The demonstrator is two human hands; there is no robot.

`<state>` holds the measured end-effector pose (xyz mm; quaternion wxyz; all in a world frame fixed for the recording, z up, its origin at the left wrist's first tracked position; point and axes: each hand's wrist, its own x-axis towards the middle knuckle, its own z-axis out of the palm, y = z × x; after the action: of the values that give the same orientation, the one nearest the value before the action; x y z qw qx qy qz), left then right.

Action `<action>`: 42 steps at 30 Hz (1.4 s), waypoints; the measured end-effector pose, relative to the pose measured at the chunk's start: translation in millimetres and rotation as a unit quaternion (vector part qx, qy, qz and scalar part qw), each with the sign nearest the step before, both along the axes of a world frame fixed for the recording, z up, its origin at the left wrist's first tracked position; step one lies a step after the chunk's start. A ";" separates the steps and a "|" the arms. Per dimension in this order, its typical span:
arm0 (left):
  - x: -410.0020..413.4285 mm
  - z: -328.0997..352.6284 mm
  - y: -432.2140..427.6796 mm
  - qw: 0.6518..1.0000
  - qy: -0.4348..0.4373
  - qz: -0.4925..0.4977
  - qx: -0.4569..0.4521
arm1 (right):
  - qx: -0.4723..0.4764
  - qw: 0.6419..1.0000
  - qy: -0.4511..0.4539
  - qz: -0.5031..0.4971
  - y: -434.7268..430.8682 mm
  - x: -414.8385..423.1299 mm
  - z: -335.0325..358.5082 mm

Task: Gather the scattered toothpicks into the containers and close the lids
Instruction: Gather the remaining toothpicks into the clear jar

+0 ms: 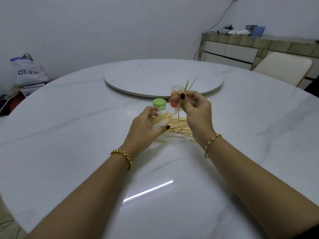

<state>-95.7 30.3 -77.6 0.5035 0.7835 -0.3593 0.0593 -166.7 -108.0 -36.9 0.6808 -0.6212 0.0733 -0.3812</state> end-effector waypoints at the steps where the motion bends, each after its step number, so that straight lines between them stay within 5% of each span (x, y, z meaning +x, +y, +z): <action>1: -0.1 0.1 0.0 1.000 0.001 -0.003 0.002 | 0.002 1.000 -0.003 0.003 1.7 -0.4 2.1; 20: -2.9 2.9 -0.3 0.999 0.016 -0.033 0.009 | 0.115 0.992 -0.025 0.051 15.6 -3.7 6.7; 42: -0.8 6.1 3.0 0.999 0.033 -0.015 -0.009 | -0.074 0.982 0.172 -0.006 13.3 4.3 -16.2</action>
<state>-96.5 33.2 -71.5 0.5231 0.7749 -0.3537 0.0293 -162.3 -94.8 -53.1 0.6082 -0.7253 0.1645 -0.2774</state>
